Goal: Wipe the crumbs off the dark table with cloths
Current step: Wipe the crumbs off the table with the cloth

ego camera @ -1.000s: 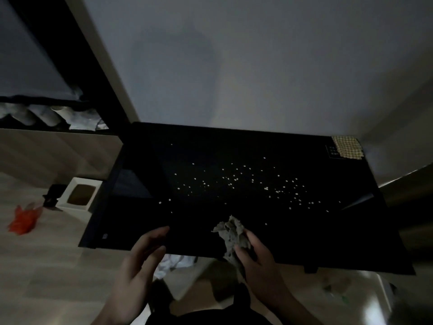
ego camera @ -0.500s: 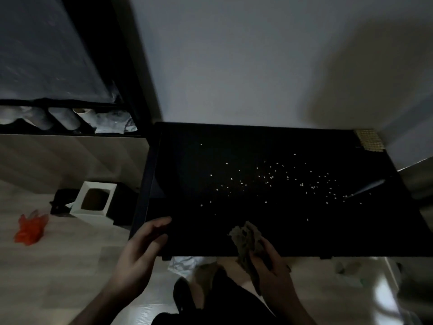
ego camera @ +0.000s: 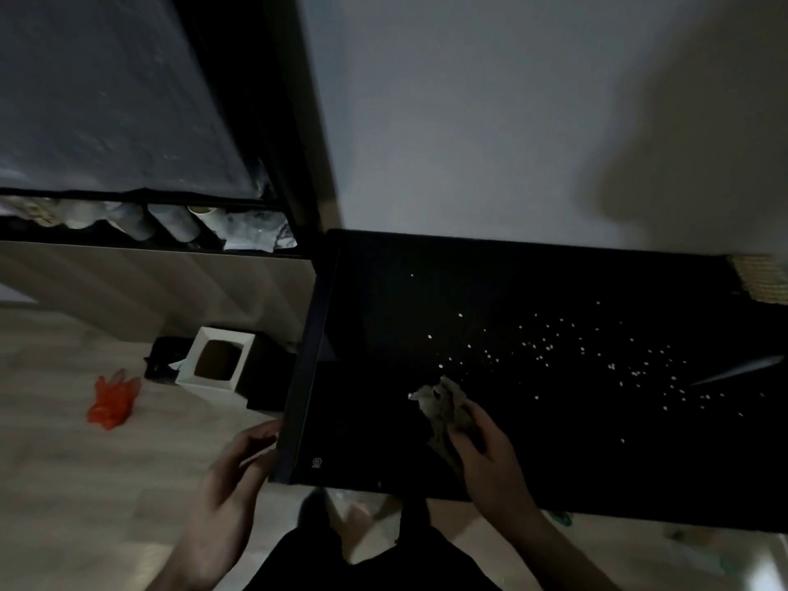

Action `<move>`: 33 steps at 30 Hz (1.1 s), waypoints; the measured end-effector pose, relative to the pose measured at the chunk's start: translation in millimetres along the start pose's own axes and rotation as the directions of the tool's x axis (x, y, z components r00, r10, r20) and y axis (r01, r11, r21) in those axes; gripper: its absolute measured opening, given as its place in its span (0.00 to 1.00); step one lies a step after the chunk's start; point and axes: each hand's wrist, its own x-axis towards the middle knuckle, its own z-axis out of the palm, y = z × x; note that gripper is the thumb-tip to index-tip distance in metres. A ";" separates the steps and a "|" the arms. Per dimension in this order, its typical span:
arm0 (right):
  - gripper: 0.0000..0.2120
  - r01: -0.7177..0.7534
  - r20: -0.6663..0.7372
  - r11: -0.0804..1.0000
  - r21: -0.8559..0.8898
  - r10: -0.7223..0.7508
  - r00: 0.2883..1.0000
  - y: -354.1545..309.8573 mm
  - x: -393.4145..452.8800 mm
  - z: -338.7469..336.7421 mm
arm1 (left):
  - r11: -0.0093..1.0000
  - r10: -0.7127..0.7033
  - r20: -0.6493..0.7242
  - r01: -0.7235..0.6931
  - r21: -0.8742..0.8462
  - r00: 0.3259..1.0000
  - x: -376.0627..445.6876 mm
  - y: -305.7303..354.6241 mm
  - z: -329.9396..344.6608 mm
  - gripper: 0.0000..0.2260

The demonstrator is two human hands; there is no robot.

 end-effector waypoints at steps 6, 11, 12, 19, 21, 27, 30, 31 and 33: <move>0.17 -0.046 -0.058 0.999 -0.016 0.045 0.997 -0.6 24.5 45.4 | 0.998 -0.060 0.042 0.059 0.019 0.997 56.5 -29.0 -46.2 0.13; 0.16 -0.077 -0.197 0.997 -0.007 0.074 0.978 -0.3 42.0 107.4 | 0.993 -0.103 0.120 0.094 0.076 0.987 131.3 -63.4 -98.5 0.11; 0.17 -0.084 -0.229 0.996 0.004 0.083 0.970 0.9 47.7 121.6 | 0.990 -0.122 0.139 0.110 0.092 0.983 150.2 -74.3 -108.3 0.10; 0.17 -0.041 -0.293 0.994 -0.098 0.010 0.956 7.7 115.6 204.3 | 0.915 -0.355 0.192 0.297 0.273 0.915 275.6 -180.7 -143.6 0.07; 0.17 -0.037 -0.303 0.990 -0.138 -0.007 0.953 12.9 145.0 219.6 | 0.866 -0.426 0.174 0.345 0.362 0.888 309.0 -225.3 -146.1 0.11; 0.21 0.076 -0.361 0.936 -0.343 -0.207 0.909 35.5 233.4 239.6 | 0.744 -0.546 0.159 0.389 0.543 0.823 400.9 -352.0 -127.2 0.17; 0.24 0.101 -0.291 0.843 -0.528 -0.292 0.911 58.6 270.8 243.0 | 0.715 -0.581 0.140 0.420 0.560 0.802 434.7 -402.5 -110.1 0.21; 0.24 0.110 -0.260 0.793 -0.600 -0.323 0.910 62.9 278.4 244.4 | 0.718 -0.578 0.122 0.431 0.546 0.807 441.2 -408.8 -105.0 0.23; 0.27 0.109 -0.212 0.660 -0.743 -0.387 0.897 80.4 295.3 252.8 | 0.714 -0.577 0.089 0.449 0.538 0.812 455.5 -434.5 -92.2 0.26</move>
